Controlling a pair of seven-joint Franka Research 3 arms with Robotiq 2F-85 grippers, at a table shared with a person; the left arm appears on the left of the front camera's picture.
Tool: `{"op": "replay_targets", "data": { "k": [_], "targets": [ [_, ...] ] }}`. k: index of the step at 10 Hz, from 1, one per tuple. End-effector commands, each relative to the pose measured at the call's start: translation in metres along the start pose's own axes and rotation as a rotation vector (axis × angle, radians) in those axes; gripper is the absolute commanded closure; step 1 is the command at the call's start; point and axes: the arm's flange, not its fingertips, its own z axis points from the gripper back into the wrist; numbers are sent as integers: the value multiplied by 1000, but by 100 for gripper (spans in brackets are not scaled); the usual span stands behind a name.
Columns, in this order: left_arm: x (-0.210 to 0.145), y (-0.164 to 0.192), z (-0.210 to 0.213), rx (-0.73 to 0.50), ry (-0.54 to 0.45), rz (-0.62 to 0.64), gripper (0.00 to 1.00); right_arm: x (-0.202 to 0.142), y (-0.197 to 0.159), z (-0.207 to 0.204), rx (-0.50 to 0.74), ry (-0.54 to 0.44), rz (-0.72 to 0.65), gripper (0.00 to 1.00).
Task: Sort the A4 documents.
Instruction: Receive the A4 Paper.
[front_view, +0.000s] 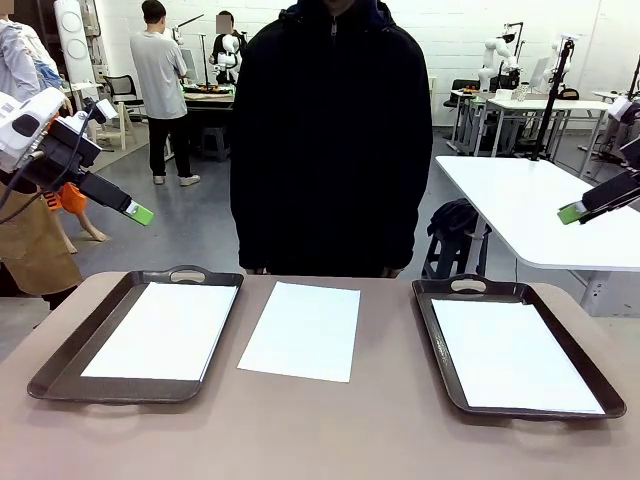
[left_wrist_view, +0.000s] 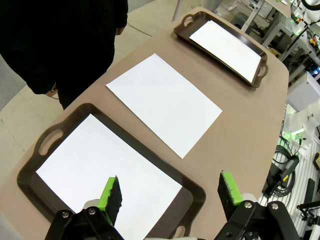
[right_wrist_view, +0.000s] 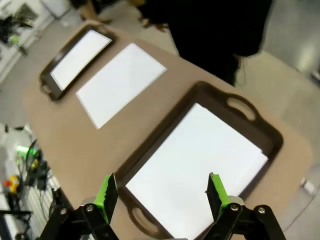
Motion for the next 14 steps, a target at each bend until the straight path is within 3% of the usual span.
{"op": "replay_targets", "data": {
  "k": [1,5,12,14],
  "targets": [
    [0,-1,0,1,0,-6,0,-19,8,-1,130,-18,99,7],
    [0,-1,0,1,0,-6,0,-22,15,-4,219,22,69,7],
    [0,-1,0,1,0,-6,0,-22,20,-4,210,-10,62,7],
    [0,-1,0,1,0,-6,0,-22,17,-4,209,35,83,7]
  ]
}}
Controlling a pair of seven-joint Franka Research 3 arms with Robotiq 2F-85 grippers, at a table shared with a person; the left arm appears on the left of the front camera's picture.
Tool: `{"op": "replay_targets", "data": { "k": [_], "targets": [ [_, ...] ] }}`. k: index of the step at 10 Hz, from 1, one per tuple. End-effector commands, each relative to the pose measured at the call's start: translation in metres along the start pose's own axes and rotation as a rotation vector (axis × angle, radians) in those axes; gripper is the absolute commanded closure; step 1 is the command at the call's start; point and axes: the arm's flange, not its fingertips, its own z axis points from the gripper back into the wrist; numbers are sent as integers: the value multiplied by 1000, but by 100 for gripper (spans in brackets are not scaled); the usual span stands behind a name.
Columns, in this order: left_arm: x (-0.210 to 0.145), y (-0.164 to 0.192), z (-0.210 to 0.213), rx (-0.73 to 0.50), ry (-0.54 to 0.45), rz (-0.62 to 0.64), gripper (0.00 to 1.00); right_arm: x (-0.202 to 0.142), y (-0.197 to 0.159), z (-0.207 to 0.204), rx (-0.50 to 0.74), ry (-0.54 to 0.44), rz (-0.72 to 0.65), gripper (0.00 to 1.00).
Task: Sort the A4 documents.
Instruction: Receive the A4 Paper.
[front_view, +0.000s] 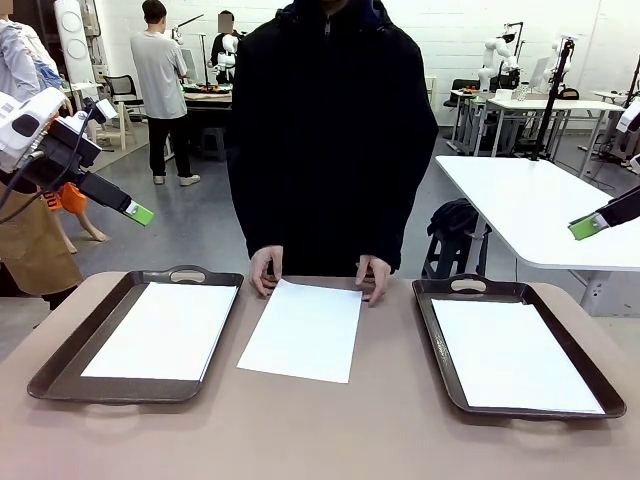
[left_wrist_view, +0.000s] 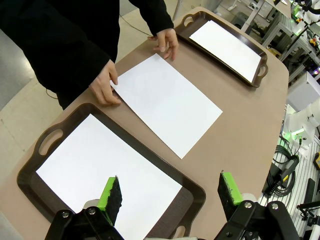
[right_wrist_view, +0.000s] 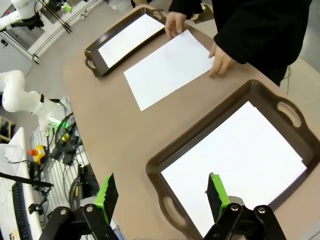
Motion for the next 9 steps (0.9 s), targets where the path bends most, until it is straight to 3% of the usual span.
{"op": "replay_targets", "data": {
  "k": [1,9],
  "targets": [
    [0,-1,0,1,0,-6,0,0,-1,-1,1,3,0,7],
    [0,-1,0,1,0,-6,0,0,-1,-1,1,3,0,7]
  ]
}}
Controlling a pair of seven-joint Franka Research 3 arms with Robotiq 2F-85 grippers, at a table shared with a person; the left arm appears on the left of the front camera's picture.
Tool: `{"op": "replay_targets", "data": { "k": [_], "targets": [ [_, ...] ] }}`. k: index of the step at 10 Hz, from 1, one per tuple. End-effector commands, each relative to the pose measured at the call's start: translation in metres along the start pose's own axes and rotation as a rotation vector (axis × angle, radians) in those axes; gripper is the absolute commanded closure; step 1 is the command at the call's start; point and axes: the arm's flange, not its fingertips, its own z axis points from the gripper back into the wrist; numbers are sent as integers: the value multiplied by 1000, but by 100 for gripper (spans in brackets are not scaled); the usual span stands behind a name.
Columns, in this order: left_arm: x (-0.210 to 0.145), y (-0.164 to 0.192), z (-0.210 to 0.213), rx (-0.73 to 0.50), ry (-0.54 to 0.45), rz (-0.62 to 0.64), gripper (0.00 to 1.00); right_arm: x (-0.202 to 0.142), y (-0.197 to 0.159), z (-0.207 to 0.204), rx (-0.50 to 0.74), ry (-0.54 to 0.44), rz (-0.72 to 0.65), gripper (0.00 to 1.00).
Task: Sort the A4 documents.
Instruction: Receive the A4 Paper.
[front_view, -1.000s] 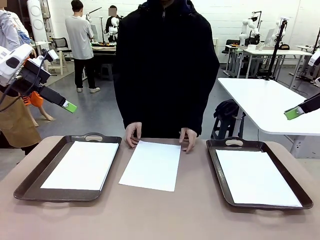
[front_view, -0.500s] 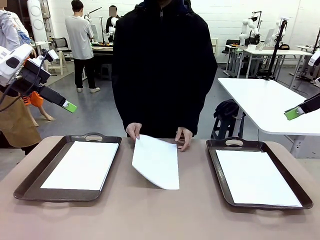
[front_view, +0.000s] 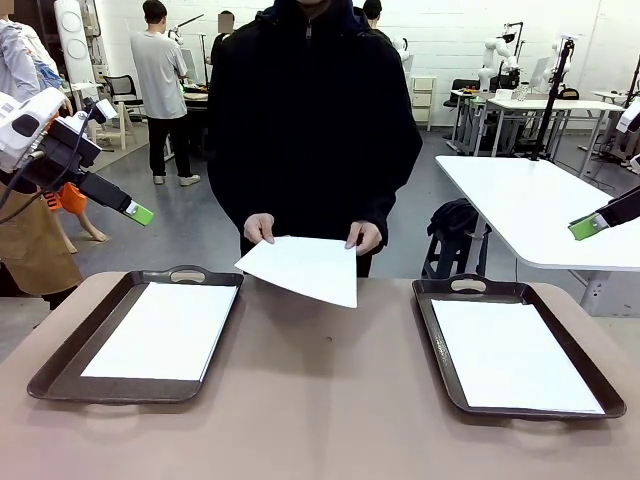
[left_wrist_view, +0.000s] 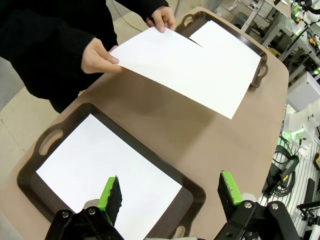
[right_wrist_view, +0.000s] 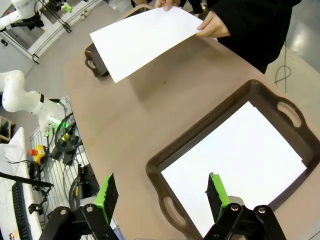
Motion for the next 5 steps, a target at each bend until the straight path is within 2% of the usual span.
{"op": "replay_targets", "data": {
  "k": [1,5],
  "targets": [
    [0,-1,0,1,0,-6,0,0,-1,-1,1,3,0,7],
    [0,-1,0,1,0,-6,0,0,-1,-1,1,3,0,7]
  ]
}}
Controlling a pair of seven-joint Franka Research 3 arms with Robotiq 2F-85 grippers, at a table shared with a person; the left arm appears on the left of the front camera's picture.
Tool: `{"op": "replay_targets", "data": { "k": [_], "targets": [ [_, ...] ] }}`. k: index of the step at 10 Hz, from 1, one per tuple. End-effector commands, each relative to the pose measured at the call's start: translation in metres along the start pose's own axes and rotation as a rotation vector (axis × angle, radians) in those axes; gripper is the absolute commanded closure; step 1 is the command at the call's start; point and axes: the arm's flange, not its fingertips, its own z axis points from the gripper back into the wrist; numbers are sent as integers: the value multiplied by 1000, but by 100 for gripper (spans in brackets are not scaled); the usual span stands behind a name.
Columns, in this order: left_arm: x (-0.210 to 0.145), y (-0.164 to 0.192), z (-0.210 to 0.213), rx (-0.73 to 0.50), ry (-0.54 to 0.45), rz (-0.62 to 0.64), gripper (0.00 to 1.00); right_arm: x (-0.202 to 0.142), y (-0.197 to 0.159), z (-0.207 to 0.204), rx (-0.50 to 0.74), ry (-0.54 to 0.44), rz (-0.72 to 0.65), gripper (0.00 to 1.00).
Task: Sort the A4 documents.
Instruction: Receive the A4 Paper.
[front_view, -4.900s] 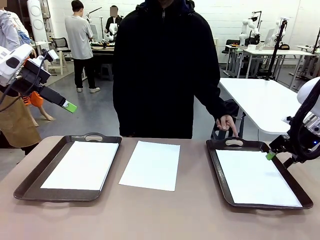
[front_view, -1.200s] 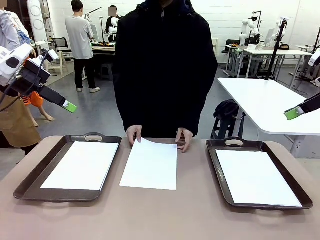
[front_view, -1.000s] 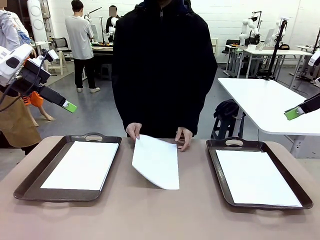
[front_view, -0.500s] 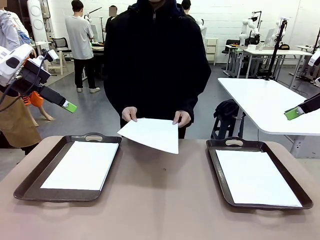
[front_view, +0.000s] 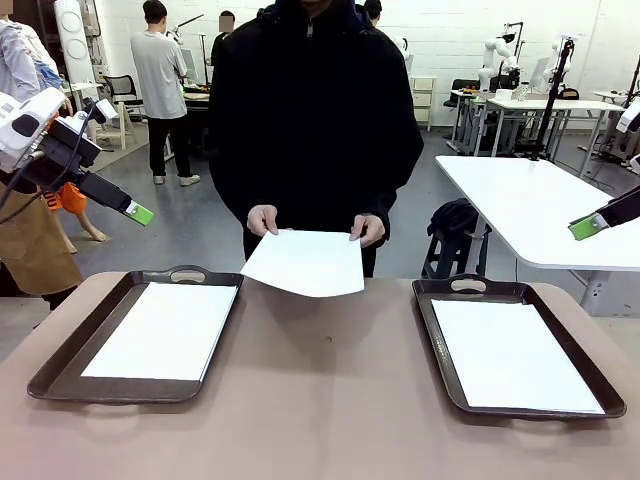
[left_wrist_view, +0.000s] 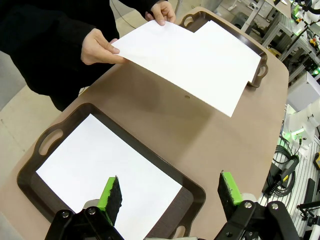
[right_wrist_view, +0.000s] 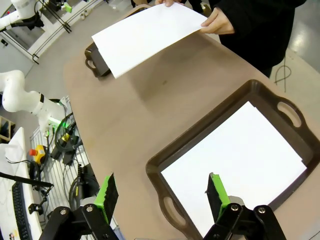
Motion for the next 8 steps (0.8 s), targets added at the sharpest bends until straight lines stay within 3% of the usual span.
{"op": "replay_targets", "data": {
  "k": [1,8],
  "targets": [
    [0,-1,0,1,0,-6,0,0,-1,-1,1,3,0,7],
    [0,-1,0,1,0,-6,0,0,-1,-1,1,3,0,7]
  ]
}}
